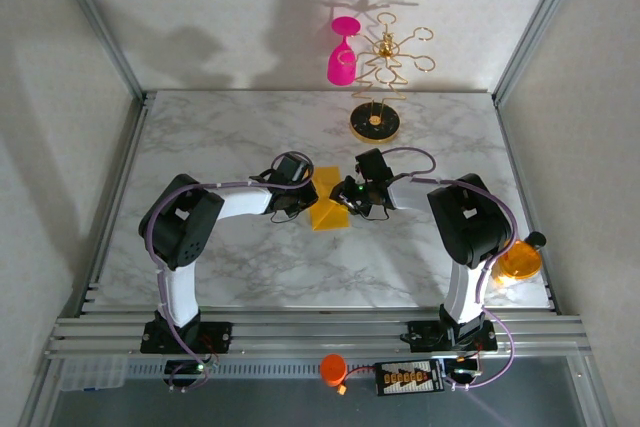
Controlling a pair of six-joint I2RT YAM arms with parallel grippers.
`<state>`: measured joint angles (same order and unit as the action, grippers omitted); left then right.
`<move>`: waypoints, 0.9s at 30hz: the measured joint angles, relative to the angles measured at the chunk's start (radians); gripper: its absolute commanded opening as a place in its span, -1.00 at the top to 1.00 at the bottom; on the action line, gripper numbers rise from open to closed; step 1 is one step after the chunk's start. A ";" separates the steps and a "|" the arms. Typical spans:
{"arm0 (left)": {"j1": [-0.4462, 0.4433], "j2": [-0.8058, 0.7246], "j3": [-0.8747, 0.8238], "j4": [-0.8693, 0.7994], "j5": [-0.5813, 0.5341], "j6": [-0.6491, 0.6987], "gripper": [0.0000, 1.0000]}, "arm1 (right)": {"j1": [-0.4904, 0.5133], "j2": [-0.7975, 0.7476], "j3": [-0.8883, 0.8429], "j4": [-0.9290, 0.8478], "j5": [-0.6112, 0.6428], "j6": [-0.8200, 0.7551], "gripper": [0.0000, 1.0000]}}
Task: Fold a paper plane with a square sheet of paper (pick it up from the middle)
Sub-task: Pick up the paper from the center of the table.
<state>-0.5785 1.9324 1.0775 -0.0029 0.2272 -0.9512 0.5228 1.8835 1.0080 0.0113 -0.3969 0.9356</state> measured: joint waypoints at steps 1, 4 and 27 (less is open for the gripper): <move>0.000 0.000 0.000 0.000 0.000 0.000 0.95 | 0.000 0.002 0.000 0.004 -0.007 0.000 0.42; 0.000 0.000 0.000 0.000 0.000 0.000 0.95 | 0.000 0.005 0.000 0.023 -0.034 0.000 0.43; 0.004 -0.008 0.000 -0.009 0.004 0.000 0.83 | 0.003 0.019 -0.017 0.130 -0.125 -0.026 0.91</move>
<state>-0.5747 1.9247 1.0779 -0.0116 0.2314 -0.9508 0.5262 1.9022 0.9909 0.1413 -0.5217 0.9100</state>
